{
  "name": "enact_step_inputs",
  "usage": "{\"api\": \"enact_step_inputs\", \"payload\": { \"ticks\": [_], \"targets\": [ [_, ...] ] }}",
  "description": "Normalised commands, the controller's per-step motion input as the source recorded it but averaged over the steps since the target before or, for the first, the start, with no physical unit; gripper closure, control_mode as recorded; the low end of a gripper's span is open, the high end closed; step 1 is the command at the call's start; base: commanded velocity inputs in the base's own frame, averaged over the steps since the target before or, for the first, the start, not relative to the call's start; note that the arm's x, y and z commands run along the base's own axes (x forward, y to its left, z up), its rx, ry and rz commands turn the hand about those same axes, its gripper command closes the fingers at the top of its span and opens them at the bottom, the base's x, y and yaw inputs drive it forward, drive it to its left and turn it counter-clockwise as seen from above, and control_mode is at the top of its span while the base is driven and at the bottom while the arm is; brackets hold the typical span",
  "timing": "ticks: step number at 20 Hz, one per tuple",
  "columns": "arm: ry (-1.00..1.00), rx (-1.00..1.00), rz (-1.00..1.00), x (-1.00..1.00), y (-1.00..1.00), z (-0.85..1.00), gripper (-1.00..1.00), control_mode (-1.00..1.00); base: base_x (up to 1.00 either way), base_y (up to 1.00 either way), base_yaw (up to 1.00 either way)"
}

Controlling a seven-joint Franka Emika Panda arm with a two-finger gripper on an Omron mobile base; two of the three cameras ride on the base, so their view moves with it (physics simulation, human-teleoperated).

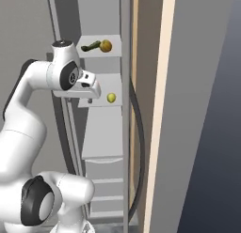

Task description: Take the mango and lemon from the second highest rack and move them to the highest rack where the squashs are located, to maximize freezer space. Close the freezer door after rearranging.

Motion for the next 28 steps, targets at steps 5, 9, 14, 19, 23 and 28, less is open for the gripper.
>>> {"api": "enact_step_inputs", "payload": {
  "ticks": [5, 9, 14, 19, 23, 28],
  "targets": [
    [0.00, 0.00, 0.00, 0.00, 0.00, 0.00, -1.00, 1.00, 0.58, 0.00, 0.00],
    [0.00, 0.00, 0.00, 0.00, 0.00, 0.00, -1.00, 1.00, 0.54, -0.01, 0.00],
    [0.00, 0.00, 0.00, 0.00, 0.00, 0.00, -1.00, 1.00, 0.59, -0.01, 0.00],
    [0.00, 0.00, 0.00, 0.00, 0.00, 0.00, -1.00, 1.00, 0.56, -0.06, 0.00],
    [0.00, 0.00, 0.00, 0.00, 0.00, 0.00, -1.00, 1.00, -0.04, 0.00, 0.00],
    [0.00, 0.00, 0.00, 0.00, 0.00, 0.00, -1.00, 1.00, -0.30, 0.00, 0.00]
  ]
}}
